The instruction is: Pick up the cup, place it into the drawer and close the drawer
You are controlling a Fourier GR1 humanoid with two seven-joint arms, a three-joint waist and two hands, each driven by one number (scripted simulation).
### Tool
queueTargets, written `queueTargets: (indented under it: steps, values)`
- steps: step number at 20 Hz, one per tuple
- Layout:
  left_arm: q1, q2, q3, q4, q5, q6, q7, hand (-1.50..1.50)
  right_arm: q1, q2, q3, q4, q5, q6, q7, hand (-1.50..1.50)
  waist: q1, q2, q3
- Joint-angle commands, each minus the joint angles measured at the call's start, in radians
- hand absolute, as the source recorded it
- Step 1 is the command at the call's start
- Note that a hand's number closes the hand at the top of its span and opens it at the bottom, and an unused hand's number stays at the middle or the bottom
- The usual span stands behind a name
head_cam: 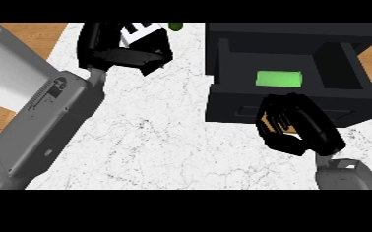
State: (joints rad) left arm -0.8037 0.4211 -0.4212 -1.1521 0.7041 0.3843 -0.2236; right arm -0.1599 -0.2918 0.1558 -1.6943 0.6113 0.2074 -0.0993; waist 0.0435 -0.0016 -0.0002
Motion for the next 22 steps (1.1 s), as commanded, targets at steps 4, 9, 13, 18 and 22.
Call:
queueTargets:
  steps: [4,9,13,18,22]
  values:
    - [0.21,0.079,0.041,-0.127,-0.01,-0.05,-0.058,-1.5,-0.121,-0.011,0.094,0.258,0.244,-0.109,-0.059,1.5,-0.009,0.003,0.0]
    - [0.254,0.135,0.098,-0.209,0.011,-0.085,-0.01,-1.5,-0.316,0.073,0.061,0.643,0.306,-0.239,-0.137,1.5,0.0,0.007,0.001]
    - [0.328,0.152,0.112,-0.265,0.015,-0.126,-0.016,-1.5,-0.455,0.081,-0.025,0.9,0.289,-0.315,-0.223,1.5,0.012,0.012,0.002]
    - [0.321,0.154,0.175,-0.214,0.032,-0.179,0.004,-1.5,-0.61,0.085,-0.094,1.121,0.252,-0.299,-0.308,1.5,-0.011,0.014,0.002]
    - [0.379,0.182,0.179,-0.27,0.025,-0.202,-0.008,-1.5,-0.685,0.052,-0.142,1.3,0.256,-0.338,-0.357,1.5,0.023,0.023,0.003]
